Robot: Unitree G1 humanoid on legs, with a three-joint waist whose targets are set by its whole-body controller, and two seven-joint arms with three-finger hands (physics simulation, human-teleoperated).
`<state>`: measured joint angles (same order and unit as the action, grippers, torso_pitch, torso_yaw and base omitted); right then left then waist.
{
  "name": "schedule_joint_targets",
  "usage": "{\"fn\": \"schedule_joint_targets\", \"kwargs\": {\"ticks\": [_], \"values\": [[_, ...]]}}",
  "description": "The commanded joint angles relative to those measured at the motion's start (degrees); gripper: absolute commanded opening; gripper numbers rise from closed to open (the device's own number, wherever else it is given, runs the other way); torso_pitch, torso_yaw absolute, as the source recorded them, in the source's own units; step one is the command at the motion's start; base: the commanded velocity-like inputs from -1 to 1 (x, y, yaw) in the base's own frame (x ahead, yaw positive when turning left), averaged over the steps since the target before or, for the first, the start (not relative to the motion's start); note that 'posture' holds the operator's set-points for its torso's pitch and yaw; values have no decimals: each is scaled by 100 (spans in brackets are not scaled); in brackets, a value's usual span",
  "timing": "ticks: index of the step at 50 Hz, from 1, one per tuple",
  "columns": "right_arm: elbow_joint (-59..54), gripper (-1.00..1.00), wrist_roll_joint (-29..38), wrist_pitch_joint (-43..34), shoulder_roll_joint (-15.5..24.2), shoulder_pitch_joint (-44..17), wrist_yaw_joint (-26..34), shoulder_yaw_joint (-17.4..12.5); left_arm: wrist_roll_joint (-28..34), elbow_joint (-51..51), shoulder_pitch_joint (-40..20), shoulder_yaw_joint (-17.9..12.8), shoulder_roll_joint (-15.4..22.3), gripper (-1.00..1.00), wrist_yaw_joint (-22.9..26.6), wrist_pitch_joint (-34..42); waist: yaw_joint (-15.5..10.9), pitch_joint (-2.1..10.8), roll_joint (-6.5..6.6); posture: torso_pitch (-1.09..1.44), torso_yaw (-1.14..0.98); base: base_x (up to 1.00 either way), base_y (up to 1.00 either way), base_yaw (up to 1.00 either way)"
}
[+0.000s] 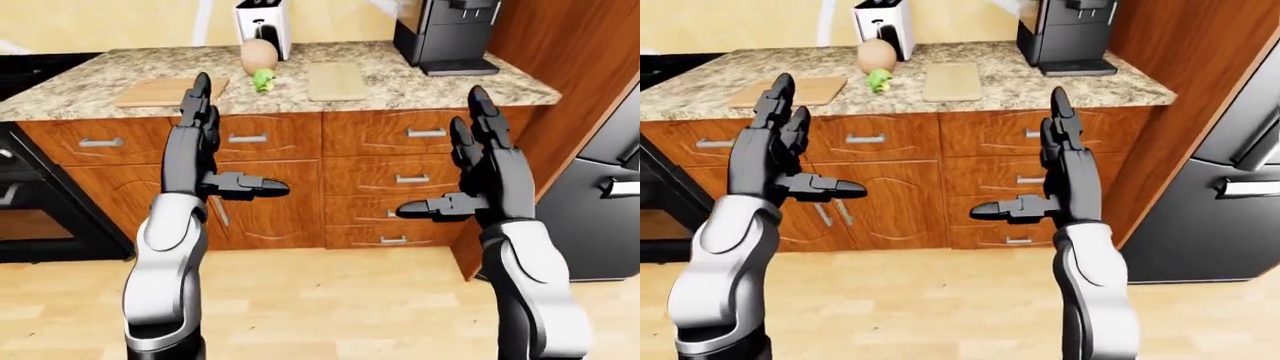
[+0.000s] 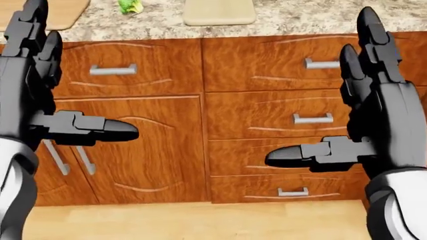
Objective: Place the broccoli and the coconut on separate cutting boards.
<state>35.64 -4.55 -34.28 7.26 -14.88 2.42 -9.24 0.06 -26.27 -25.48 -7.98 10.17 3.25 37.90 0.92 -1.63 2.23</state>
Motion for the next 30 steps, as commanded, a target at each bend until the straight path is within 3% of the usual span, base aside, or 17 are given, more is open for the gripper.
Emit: {"fn": "schedule_joint_targets", "kwargs": {"ticks": [1, 2, 5, 8, 12, 14, 15, 17, 19, 21, 23, 24, 25, 26, 27, 30], "values": [[152, 100, -54, 72, 12, -103, 3, 23, 23, -163, -108, -98, 88, 100, -14, -24, -8, 109, 62, 0, 0, 3, 50, 0], [85, 100, -41, 173, 7, -59, 7, 22, 22, -183, -98, -103, 90, 100, -10, -17, -4, 171, 312, 0, 0, 4, 54, 0], [130, 100, -64, 119, 35, -94, -10, -1, 24, -216, -66, -105, 82, 100, -16, -21, -4, 9, 120, 0, 0, 5, 56, 0], [254, 100, -126, -134, 103, -247, -35, -72, 29, -255, -80, -119, 98, 100, -19, 16, -1, -2, -96, 0, 0, 6, 56, 0], [189, 100, -122, 70, 66, -140, -22, -39, 64, -337, -164, -138, 152, 100, -29, 47, 7, -36, -378, 0, 0, 7, 56, 0], [229, 100, -158, 42, 83, -169, -28, -60, 71, -377, -182, -145, 163, 100, -25, 81, 30, 39, -680, 0, 0, 20, 51, 0], [241, 100, -175, 35, 80, -170, -33, -66, 77, -369, -179, -141, 161, 100, -26, 69, 103, -63, -431, 0, 0, 26, 46, 0], [276, 100, -192, -16, 101, -199, -35, -73, 93, -367, -176, -127, 183, 100, 10, 75, 41, -6, -531, 0, 0, 31, 41, 0], [265, 100, -217, -5, 124, -211, -22, -94, 98, -366, -226, -169, 221, 100, 41, 114, 50, 57, -446, 0, 0, 35, 37, 0], [283, 100, -257, -47, 148, -262, -25, -127, 100, -408, -302, -183, 255, 100, 57, 198, 104, -21, -269, 0, 0, 40, 34, 0], [319, 100, -321, -94, 152, -307, -35, -141, 121, -400, -336, -153, 249, 100, 61, 213, 150, -55, -24, 0, 0, 52, 33, 0], [285, 100, -333, -23, 135, -248, -36, -134, 120, -412, -337, -162, 243, 100, 56, 220, 152, 6, 230, 0, 0, 66, 34, 0], [278, 100, -324, -3, 144, -224, -38, -127, 118, -426, -339, -169, 240, 100, 52, 227, 122, -42, 392, 0, 0, 65, 34, 0], [308, 100, -372, -9, 130, -209, -44, -152, 115, -437, -339, -174, 233, 100, 39, 233, 129, -191, 149, 0, 0, 66, 34, 0], [311, 100, -366, 0, 143, -193, -49, -150, 114, -444, -339, -170, 232, 100, 34, 240, 124, -152, 169, 0, 0, 72, 34, 0], [350, 100, -409, -24, 153, -188, -48, -160, 123, -448, -352, -160, 239, 100, 32, 256, 29, -66, 27, 0, 0, 71, 33, 0]]}}
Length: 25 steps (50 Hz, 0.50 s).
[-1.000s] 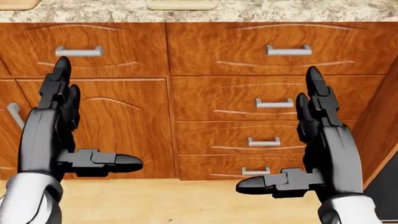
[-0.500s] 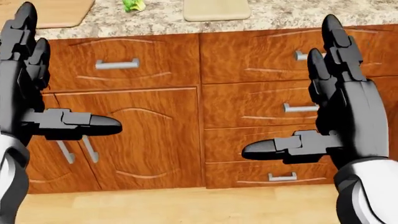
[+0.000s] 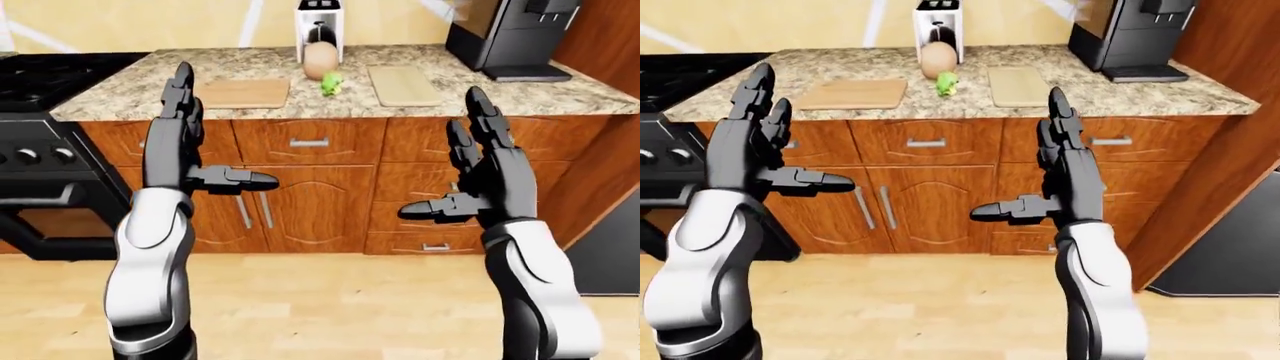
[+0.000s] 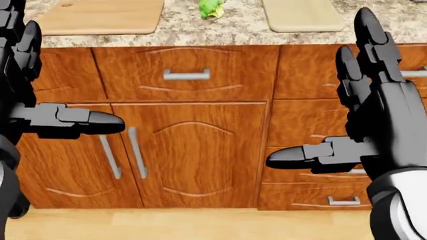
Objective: Place the broccoli and the coconut on separate cutting boards.
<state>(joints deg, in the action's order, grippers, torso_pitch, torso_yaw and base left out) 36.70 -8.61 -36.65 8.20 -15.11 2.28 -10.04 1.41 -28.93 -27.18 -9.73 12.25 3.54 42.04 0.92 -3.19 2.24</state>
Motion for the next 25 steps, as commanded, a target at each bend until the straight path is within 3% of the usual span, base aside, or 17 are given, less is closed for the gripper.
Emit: {"fn": "schedule_joint_targets", "kwargs": {"ticks": [1, 3, 6, 9, 13, 15, 16, 17, 18, 19, 22, 23, 25], "values": [[241, 100, -4, 198, 70, -183, -36, -82, -9, -186, -195, 18, 38, 100, 7, -143, 5, 80, -8, 0, 0, 70, 34, 0], [267, 100, -55, 68, 119, -355, -60, -92, -14, -206, -295, -9, 85, 100, 29, -68, -38, 95, -98, 0, 0, 72, 18, 0], [225, 100, -65, 131, 100, -357, -83, -36, -15, -221, -294, -10, 84, 100, 20, -74, -42, 152, 1, 0, 0, 73, 1, 0], [220, 100, -71, 166, 88, -323, -76, -33, -26, -269, -237, 6, 48, 100, 0, -71, -123, 192, -14, 0, 0, 74, 0, 0], [257, 100, -115, 140, 95, -332, -86, -56, -38, -306, -258, -5, 54, 100, -3, -34, -239, 280, -179, 0, 0, 73, 0, 0], [248, 100, -152, 173, 77, -315, -101, -75, -47, -334, -258, -10, 59, 100, -7, -9, -216, 340, -362, 0, 0, 73, 0, 0], [244, 100, -170, 185, 72, -314, -116, -80, -48, -336, -263, -7, 63, 100, -8, 0, -199, 253, -352, 0, 0, 73, 0, 0], [256, 100, -210, 167, 67, -325, -138, -94, -54, -338, -275, -13, 64, 100, -14, 3, -156, 64, -314, 0, 0, 73, 0, 0], [270, 100, -218, 173, 76, -328, -151, -85, -56, -335, -275, -12, 66, 100, -17, 1, -165, -103, -413, 0, 0, 69, 0, 0], [273, 100, -250, 162, 80, -333, -166, -109, -57, -341, -271, -11, 67, 100, -19, 5, -91, 75, -467, 0, 0, 61, 0, 0], [306, 100, -393, 123, 85, -344, -255, -171, -63, -337, -271, -9, 64, 100, -28, 1, -102, 155, -510, 0, 0, 26, 0, 0], [319, 100, -441, 115, 85, -354, -288, -179, -66, -346, -285, -14, 73, 100, -27, 17, -111, 214, -488, 0, 0, 7, 0, 0], [320, 100, -455, 124, 100, -352, -312, -161, -65, -348, -284, -17, 80, 100, -27, 22, -108, 199, -373, 0, 0, 5, 0, 0]]}}
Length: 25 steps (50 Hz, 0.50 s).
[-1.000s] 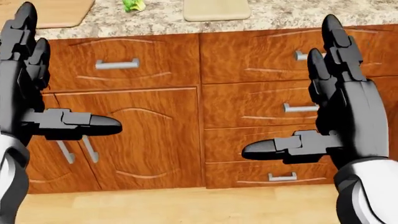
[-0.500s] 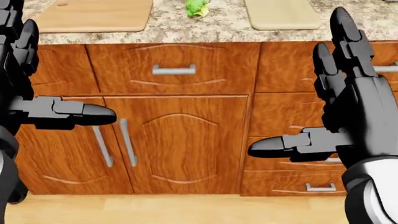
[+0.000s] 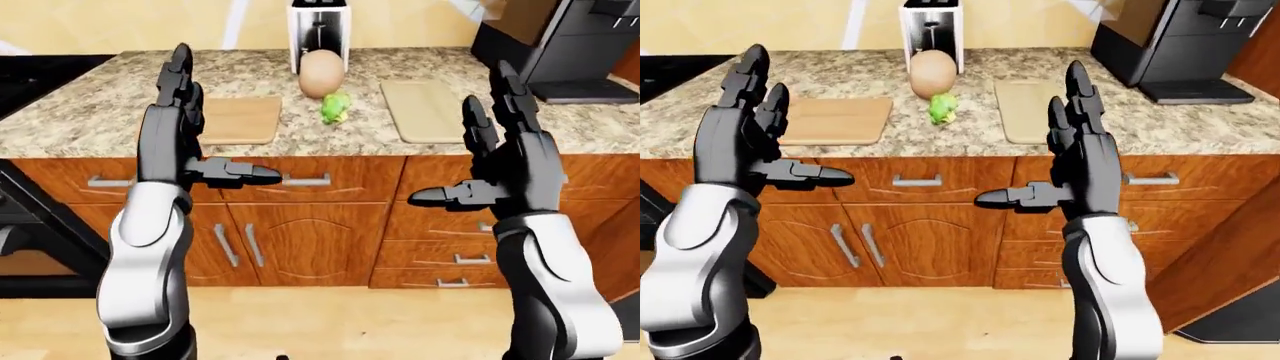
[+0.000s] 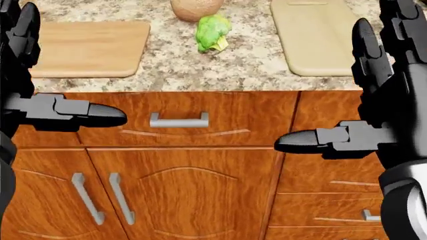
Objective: Place the broccoli and the coconut on separate cutting boards.
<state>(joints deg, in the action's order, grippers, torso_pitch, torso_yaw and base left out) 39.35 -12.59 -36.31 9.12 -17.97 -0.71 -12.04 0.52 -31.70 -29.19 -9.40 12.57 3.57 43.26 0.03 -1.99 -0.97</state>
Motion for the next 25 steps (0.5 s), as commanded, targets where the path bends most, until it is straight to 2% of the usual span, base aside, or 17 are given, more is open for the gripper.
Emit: {"fn": "schedule_joint_targets", "kwargs": {"ticks": [1, 2, 3, 4, 5, 6, 8, 11, 14, 16, 18, 19, 20, 22, 23, 25], "values": [[25, 100, -42, 130, 16, -57, -18, 62, 23, -73, -80, -48, 48, 100, -27, -102, -20, 9, -33, 0, 0, 5, 0, 0], [15, 100, -11, 149, 31, -45, -12, 97, 24, -73, -77, -50, 49, 100, -30, -105, -27, 24, 109, 0, 0, 5, 0, 0], [34, 100, -46, 130, 16, -56, -20, 88, 26, -77, -77, -48, 52, 100, -27, -103, -55, 103, 348, 0, 0, 5, 0, 0], [50, 100, -14, 126, 40, -45, -11, 109, 26, -78, -79, -57, 58, 100, -25, -101, -14, 270, 432, 0, 0, 5, 0, 0], [55, 100, -27, 128, 32, -43, -2, 102, 29, -82, -71, -61, 63, 100, -24, -102, -81, 19, 306, 0, 0, 5, 0, 0], [50, 100, -27, 149, 28, -25, 4, 94, 33, -84, -61, -59, 63, 100, -24, -104, -159, -19, 331, 0, 0, 5, 0, 0], [37, 100, 7, 176, 31, -10, 15, 115, 41, -73, -67, -52, 59, 100, -28, -111, -111, 7, 291, 0, 0, 4, 0, 0], [33, 100, 35, 187, 25, 7, 24, 105, 52, -73, -61, -48, 56, 100, -29, -117, -103, -54, 271, 0, 0, 0, 0, 0], [61, 100, 53, 162, 30, -19, 9, 97, 66, -102, -64, -58, 65, 100, -22, -91, -127, -95, 176, 0, 0, 0, 0, 0], [71, 100, 86, 162, 40, -10, 13, 112, 66, -149, -55, -74, 76, 100, -16, -55, -166, -40, -16, 0, 0, 0, 0, 0], [95, 100, 95, 148, 40, -13, 26, 113, 62, -210, -69, -105, 102, 100, -10, 5, -194, 85, -368, 0, 0, 0, 0, 0], [116, 100, 77, 128, 36, -27, 39, 109, 64, -228, -79, -110, 117, 100, -5, 27, -159, 3, -31, 0, 0, 0, 0, 0], [141, 100, 131, 109, 75, -46, 67, 146, 63, -258, -104, -126, 136, 100, -4, 62, -137, 62, -49, 0, 0, 0, 0, 0], [161, 100, 154, 82, 79, -91, 112, 153, 68, -353, -142, -130, 171, 100, 6, 156, -75, 124, 41, 0, 0, 0, 0, 0], [164, 100, 172, 69, 81, -112, 121, 149, 66, -388, -172, -153, 196, 100, 14, 192, -57, 263, 59, 0, 0, 5, 0, 0], [234, 100, 176, -19, 93, -165, 128, 132, 63, -462, -180, -194, 250, 100, 41, 256, -25, 167, 154, 0, 0, 7, 0, 0]]}}
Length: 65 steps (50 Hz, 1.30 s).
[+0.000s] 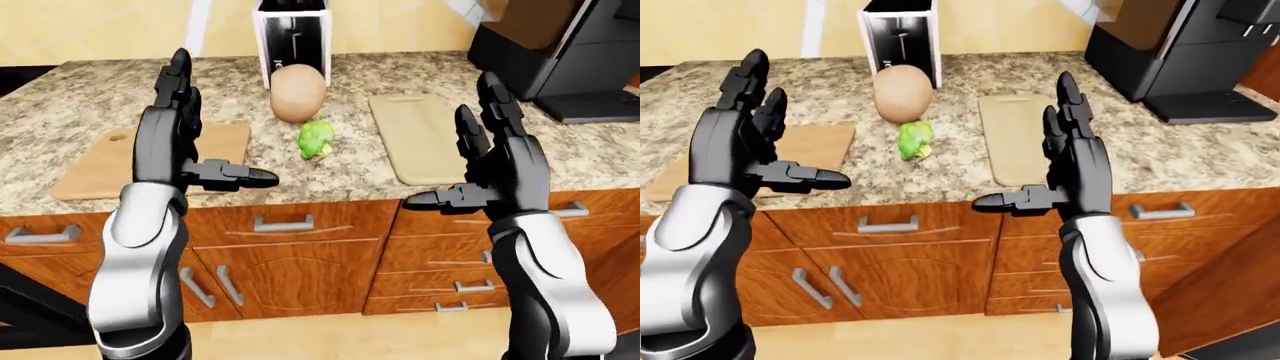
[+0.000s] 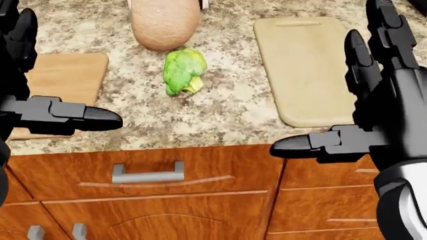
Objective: Place the broccoli and the coconut on separate cutting boards.
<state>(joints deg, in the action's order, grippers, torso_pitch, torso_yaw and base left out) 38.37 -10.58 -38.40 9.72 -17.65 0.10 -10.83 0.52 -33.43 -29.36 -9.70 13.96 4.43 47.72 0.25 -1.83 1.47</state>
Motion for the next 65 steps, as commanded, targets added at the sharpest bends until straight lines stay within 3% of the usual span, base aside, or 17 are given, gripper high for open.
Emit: {"fn": "schedule_joint_targets", "kwargs": {"ticks": [1, 4, 10, 16, 19, 20, 21, 22, 25, 26, 29, 32, 33, 42, 46, 48, 65], "values": [[375, 100, -45, 134, 32, -226, 42, -6, 62, -327, -173, -190, 138, 100, -36, -149, -29, 159, -64, 0, 0, 8, 0, 0], [432, 100, -63, 99, 47, -257, 45, -22, 35, -489, -255, -279, 241, 100, 2, 44, -7, 142, 156, 0, 0, 12, 0, 0], [388, 100, -26, 152, 25, -262, 56, 20, 29, -533, -234, -279, 261, 100, -10, 62, -46, 93, 206, 0, 0, 25, 0, 0], [414, 100, 1, 156, 34, -233, 93, 45, 26, -571, -208, -291, 264, 100, -14, 65, -136, 8, -111, 0, 0, 28, 0, 0], [427, 100, -20, 138, 23, -229, 108, 11, 33, -519, -227, -284, 266, 100, -21, 31, -151, 148, -566, 0, 0, 31, 0, 0], [425, 100, -12, 142, 21, -227, 104, 17, 37, -520, -212, -283, 264, 100, -24, 18, -86, 5, -314, 0, 0, 30, 0, 0], [436, 100, -15, 141, 9, -212, 106, 29, 35, -534, -204, -288, 264, 100, -22, 25, -129, -49, -470, 0, 0, 31, 0, 0], [458, 100, -21, 65, 27, -266, 97, 26, 29, -562, -201, -300, 270, 100, -15, 48, -66, -43, -470, 0, 0, 31, 0, 0], [451, 100, -46, 120, 3, -205, 105, -3, 19, -607, -202, -334, 301, 100, -1, 92, -33, -19, -373, 0, 0, 32, 0, 0], [413, 100, -11, 131, 9, -205, 86, 11, 17, -619, -201, -338, 306, 100, -2, 104, -12, -138, -339, 0, 0, 2, 0, 0], [458, 100, -86, 98, -1, -215, 28, -36, 14, -633, -205, -345, 324, 100, -4, 122, 41, -75, -288, 0, 0, 0, 0, 0], [526, 100, -161, -86, 69, -381, -43, -59, 11, -646, -210, -361, 341, 100, -1, 138, 76, 45, 106, 0, 0, 0, 0, 0], [498, 100, -113, 82, 50, -245, -8, -16, 12, -655, -204, -358, 336, 100, -7, 140, 91, 2, -118, 0, 0, 0, 0, 0], [495, 100, 91, 129, 39, -177, 100, 51, 13, -637, -219, -370, 358, 100, -7, 134, 7, 191, -137, 0, 0, 0, 1, 0], [479, 100, 57, 127, -24, -189, 99, 12, 3, -638, -214, -391, 369, 100, -3, 132, -94, 9, -239, 0, 0, 0, 20, 0], [478, 100, 66, 151, -15, -179, 99, 41, 4, -622, -214, -386, 371, 100, -7, 117, -68, 132, -166, 0, 0, 0, 0, 0], [628, 100, 772, -379, -274, -225, 604, 807, -6, -532, -257, -354, 346, 100, -42, 63, 4, 45, -170, 0, 0, 0, 0, 0]]}}
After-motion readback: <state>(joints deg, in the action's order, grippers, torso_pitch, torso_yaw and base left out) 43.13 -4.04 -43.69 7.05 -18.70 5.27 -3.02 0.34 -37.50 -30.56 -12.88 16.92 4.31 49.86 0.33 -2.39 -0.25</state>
